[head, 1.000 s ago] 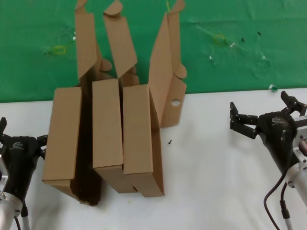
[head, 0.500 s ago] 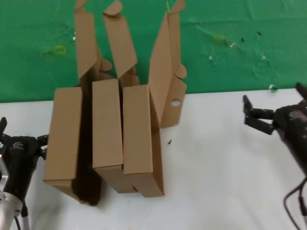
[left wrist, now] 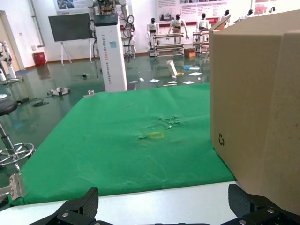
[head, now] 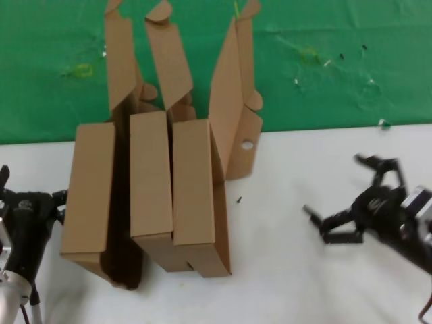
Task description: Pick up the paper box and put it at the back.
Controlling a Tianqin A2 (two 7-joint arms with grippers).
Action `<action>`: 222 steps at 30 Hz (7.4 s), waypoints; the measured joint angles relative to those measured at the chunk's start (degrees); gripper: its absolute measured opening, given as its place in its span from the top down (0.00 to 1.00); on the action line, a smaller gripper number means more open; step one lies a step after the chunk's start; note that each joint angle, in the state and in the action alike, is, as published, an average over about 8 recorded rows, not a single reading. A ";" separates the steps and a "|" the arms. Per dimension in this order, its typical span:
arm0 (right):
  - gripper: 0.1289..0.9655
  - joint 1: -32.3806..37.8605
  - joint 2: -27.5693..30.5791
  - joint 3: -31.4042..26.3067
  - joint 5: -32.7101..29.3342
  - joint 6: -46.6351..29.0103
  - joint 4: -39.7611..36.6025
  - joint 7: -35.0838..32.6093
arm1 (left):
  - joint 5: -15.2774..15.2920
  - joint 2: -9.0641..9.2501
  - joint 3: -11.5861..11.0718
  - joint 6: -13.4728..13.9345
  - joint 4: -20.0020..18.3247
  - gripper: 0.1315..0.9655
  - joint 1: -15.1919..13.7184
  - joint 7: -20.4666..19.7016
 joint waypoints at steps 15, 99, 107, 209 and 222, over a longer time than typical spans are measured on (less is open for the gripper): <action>0.00 6.28 0.30 -10.69 2.86 -20.55 -3.29 -9.33 | 0.00 0.00 0.00 0.00 0.00 0.00 0.00 0.00; 0.98 26.76 19.69 -9.52 -35.08 -40.58 24.79 37.55 | 0.01 0.00 0.00 0.00 0.00 0.00 0.00 -0.01; 0.98 48.58 13.18 -26.97 -56.86 -58.48 21.45 51.09 | 0.01 0.00 0.00 0.00 0.00 0.00 0.00 -0.01; 0.11 27.44 -26.88 17.38 -76.65 -8.06 6.97 34.88 | 1.83 2.63 -3.54 0.76 -0.26 0.00 -0.27 3.26; 0.01 27.45 -30.95 20.87 -77.16 -9.73 8.39 29.99 | 1.75 10.28 -15.36 7.63 -0.31 0.00 0.90 19.25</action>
